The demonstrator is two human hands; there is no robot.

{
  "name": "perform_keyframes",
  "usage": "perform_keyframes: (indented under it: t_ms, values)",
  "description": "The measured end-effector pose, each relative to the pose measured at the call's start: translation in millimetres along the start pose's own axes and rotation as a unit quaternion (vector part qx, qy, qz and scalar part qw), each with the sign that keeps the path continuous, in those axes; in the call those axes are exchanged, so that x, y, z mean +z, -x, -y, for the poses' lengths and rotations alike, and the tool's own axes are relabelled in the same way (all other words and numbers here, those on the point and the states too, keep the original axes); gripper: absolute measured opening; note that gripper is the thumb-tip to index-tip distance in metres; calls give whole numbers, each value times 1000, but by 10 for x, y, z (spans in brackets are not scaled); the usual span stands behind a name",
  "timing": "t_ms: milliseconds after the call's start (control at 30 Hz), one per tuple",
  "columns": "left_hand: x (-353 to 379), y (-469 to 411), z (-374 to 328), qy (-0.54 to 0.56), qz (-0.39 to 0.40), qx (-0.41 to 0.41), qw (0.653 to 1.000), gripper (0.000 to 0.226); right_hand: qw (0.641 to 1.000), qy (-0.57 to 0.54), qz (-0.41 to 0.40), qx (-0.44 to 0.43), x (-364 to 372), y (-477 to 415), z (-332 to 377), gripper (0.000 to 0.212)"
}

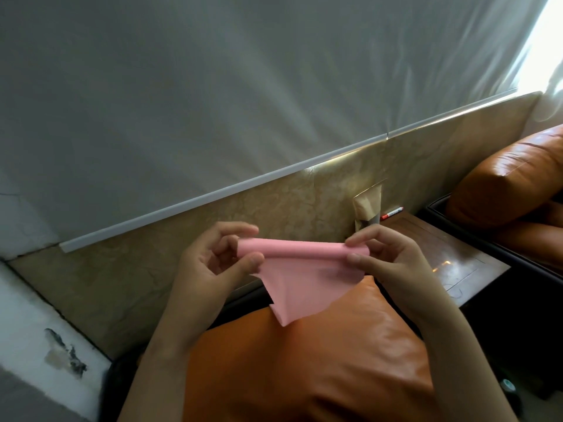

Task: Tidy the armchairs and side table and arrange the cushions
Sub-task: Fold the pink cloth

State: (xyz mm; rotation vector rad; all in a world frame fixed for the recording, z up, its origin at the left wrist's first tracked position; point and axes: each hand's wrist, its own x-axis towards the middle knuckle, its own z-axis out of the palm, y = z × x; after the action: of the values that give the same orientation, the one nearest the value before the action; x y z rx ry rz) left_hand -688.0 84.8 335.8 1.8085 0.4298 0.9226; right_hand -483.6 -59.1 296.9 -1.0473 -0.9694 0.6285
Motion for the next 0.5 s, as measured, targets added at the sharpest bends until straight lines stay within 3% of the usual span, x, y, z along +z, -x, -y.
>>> perform_keyframes:
  t_ms: [33,100,200,333,500]
  values:
    - [-3,-1,4,-4,-3,-9,1000,33,1000,6,-5,-3,-2,-2,0,16]
    - [0,-8,13,-20,-2,-21,1000,40,999,29,-15,-9,-14,-7,0,24]
    - [23,-16,27,-47,15,-15,999,28,998,61,-21,-23,-26,-4,20,32]
    - [62,-35,23,-29,27,-9,999,15,996,75,-18,-45,-12,-2,30,26]
    - [87,-10,40,5,53,-33,998,20,998,57,10,-13,23,-1,59,18]
